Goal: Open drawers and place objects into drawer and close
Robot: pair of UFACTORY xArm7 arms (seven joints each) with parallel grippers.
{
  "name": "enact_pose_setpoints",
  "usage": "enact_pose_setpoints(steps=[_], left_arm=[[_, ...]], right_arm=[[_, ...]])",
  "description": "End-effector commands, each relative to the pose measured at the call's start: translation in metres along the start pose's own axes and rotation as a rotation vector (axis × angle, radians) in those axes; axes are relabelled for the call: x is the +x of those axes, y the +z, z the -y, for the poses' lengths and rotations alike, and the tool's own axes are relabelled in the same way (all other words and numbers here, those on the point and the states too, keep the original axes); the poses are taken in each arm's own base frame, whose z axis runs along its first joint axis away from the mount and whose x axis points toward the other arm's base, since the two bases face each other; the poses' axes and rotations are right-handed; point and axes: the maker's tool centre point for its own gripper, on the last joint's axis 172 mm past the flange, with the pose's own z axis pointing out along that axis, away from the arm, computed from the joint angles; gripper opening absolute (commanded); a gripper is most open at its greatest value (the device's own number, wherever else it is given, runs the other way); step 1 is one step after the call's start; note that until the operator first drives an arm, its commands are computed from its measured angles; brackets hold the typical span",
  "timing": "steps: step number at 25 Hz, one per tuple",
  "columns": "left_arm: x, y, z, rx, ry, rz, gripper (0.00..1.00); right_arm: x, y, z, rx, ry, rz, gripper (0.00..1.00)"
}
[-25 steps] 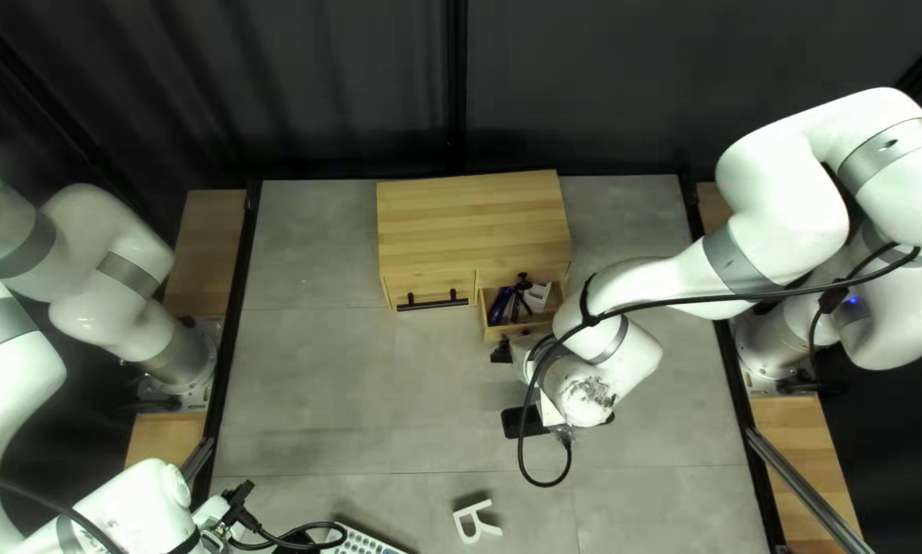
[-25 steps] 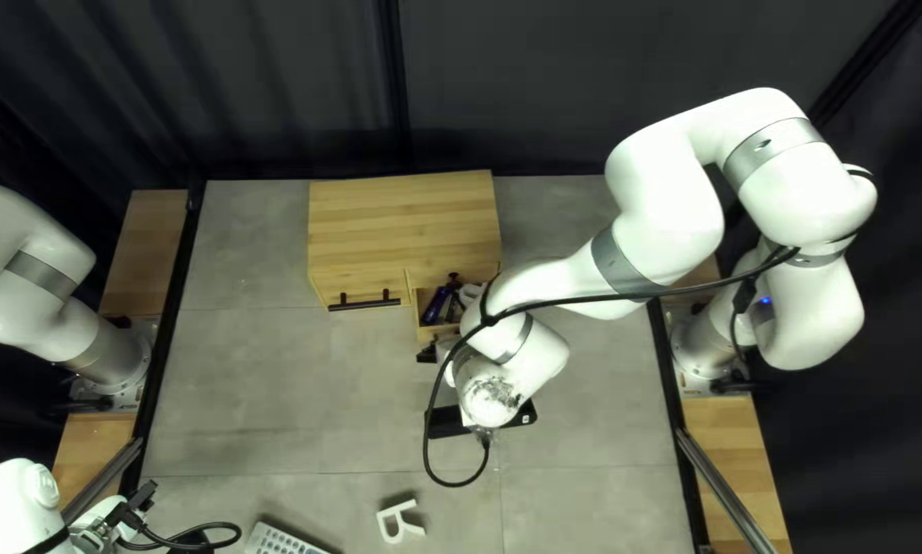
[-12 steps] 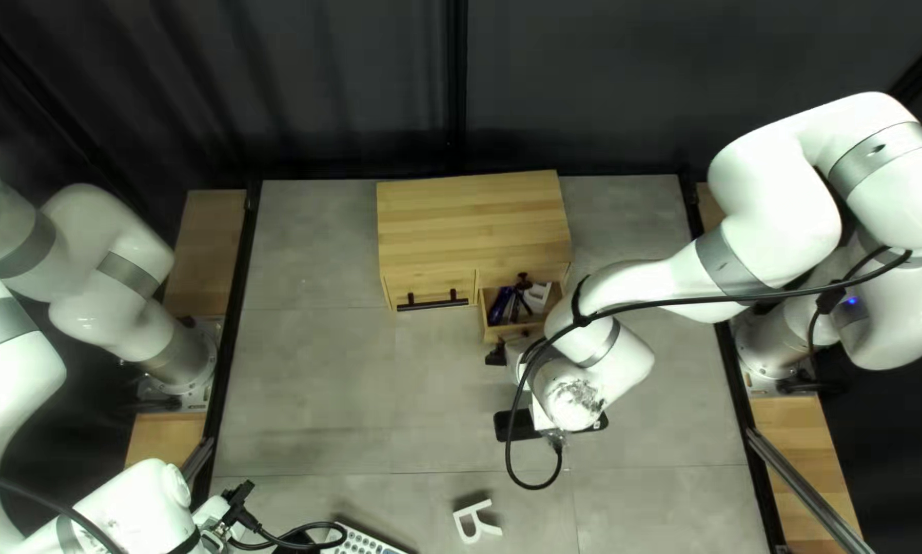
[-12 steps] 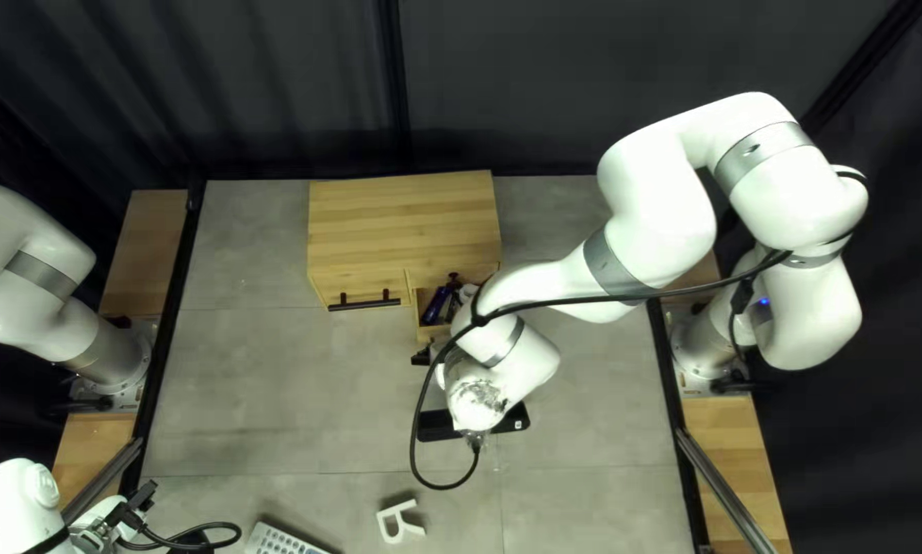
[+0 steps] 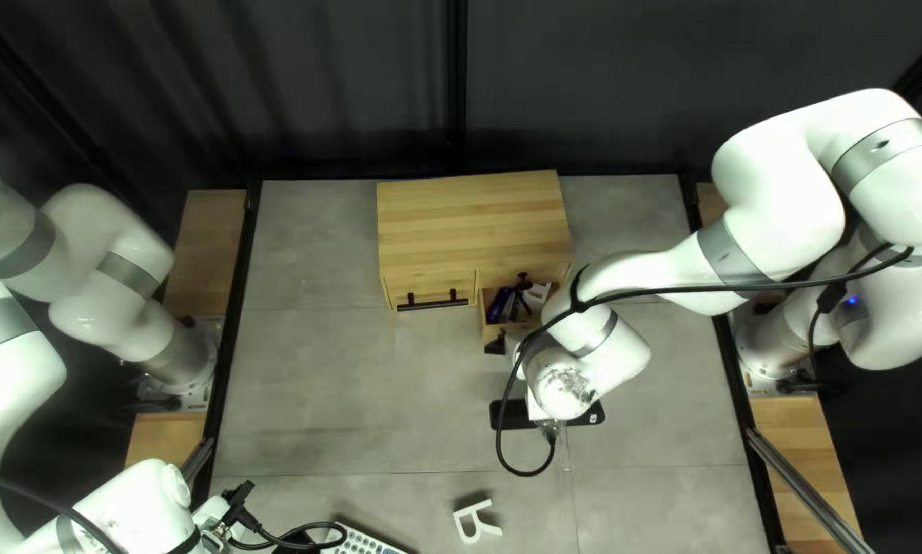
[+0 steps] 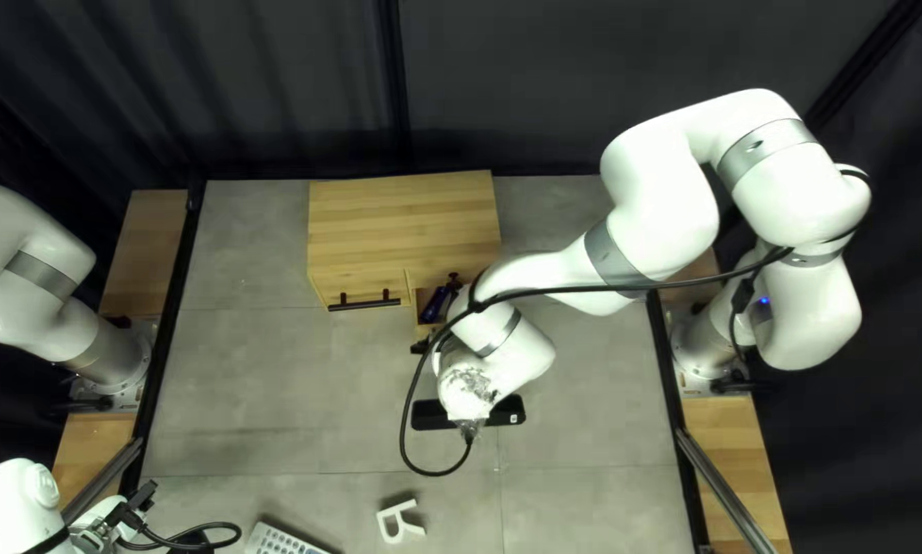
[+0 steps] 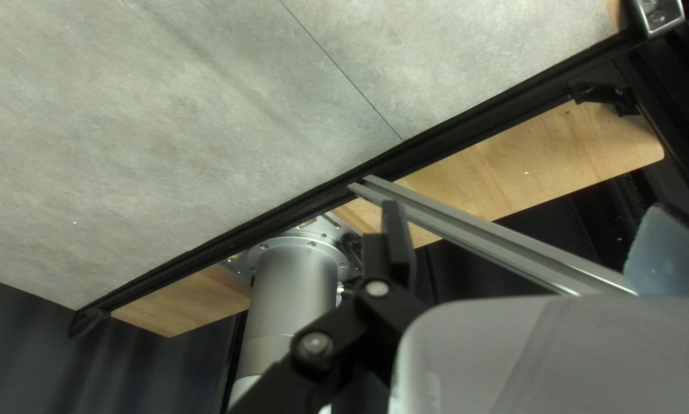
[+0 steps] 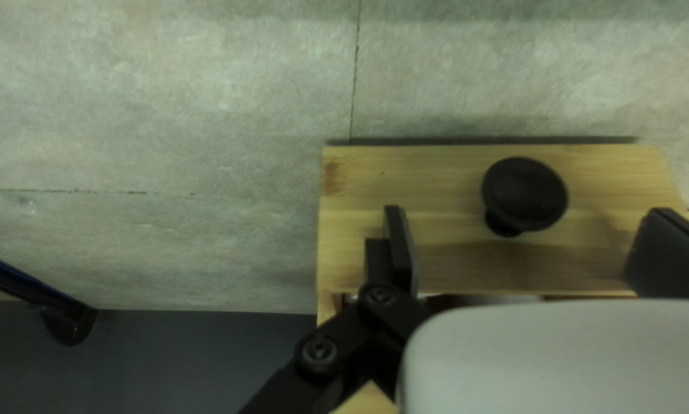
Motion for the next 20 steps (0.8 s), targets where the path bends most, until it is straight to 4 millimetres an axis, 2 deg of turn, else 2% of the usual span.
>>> enact_pose_setpoints(steps=[1,20], left_arm=[[0.0,0.0,0.0,0.0,0.0,0.0,1.0],[0.0,0.0,0.0,0.0,0.0,0.0,1.0]], right_arm=[[-0.0026,-0.0004,0.0007,-0.003,-0.006,-0.001,1.0],[0.002,-0.0026,-0.0054,0.013,0.005,-0.001,1.0]])
